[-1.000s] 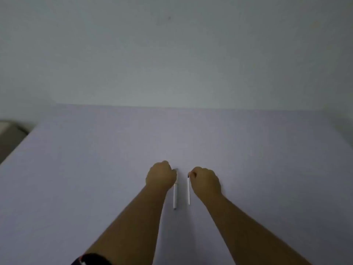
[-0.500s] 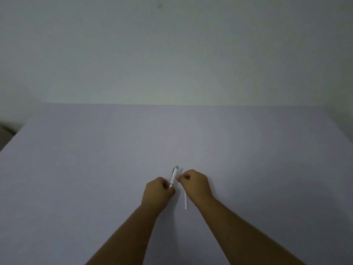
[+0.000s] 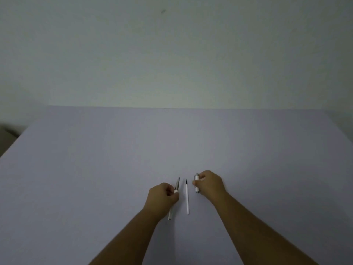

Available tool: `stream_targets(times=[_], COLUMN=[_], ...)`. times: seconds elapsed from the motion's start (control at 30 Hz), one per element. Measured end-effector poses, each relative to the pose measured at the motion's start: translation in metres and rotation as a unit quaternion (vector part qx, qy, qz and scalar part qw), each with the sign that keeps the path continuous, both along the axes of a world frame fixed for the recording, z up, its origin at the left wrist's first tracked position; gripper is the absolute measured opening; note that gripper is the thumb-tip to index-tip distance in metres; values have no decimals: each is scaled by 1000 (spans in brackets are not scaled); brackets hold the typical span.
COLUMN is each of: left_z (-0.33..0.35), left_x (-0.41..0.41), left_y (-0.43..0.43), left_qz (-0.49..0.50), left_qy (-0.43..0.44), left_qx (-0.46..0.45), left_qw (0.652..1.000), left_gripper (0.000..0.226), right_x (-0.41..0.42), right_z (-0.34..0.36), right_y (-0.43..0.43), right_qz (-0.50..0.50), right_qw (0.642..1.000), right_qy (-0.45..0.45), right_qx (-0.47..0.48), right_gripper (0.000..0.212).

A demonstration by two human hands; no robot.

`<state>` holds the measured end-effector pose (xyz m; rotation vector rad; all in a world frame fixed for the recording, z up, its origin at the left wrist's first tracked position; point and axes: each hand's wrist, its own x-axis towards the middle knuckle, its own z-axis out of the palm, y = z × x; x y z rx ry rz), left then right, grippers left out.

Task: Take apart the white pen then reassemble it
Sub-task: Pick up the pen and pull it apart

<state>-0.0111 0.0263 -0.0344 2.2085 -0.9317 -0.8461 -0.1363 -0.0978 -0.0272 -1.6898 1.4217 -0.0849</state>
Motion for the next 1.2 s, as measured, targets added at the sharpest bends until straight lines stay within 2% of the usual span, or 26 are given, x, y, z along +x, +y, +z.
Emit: stream_targets(times=[0.2,0.4,0.5,0.6,0.73,0.83,0.97,1.07,1.13,1.2], left_z=[2,4,8,13,20,26,40,47,50,52], left_x=[-7,-8,-7,-10,-17,-13,-6,-5,-5,-6], left_y=[-1,2,2,-1,-3,-1,2,3,4,5], left_qz=[25,42,30,-18,-58,-63,-64,-99,-127,-134], left_qy=[35,52,28,-42,-100,-67,43,13,-41,-62], left_qx=[1,1,-5,-21,-41,-52,-60,-45,-40,-45], left_qw=[999,998,999,999,992,994,995,994,990,988], left_gripper=[7,11,6,4,11,12,10,11,17,18], right_x=[1,1,1,5,10,6,-1,-6,-7,-7], right_z=[-17,-18,-8,9,23,31,37,42,48,51], right_y=[12,14,17,23,31,29,28,25,24,23], right_qz=[2,-19,-46,-50,-1,-7,-5,12,24,50], right_qw=[998,999,998,988,987,978,960,942,948,970], right_qy=[40,30,-24,-140,-152,-203,-265,-303,-275,-208], right_qx=[-40,-24,-31,41,46,56,94,145,156,116], right_gripper=[35,30,30,39,34,25,9,9,12,21])
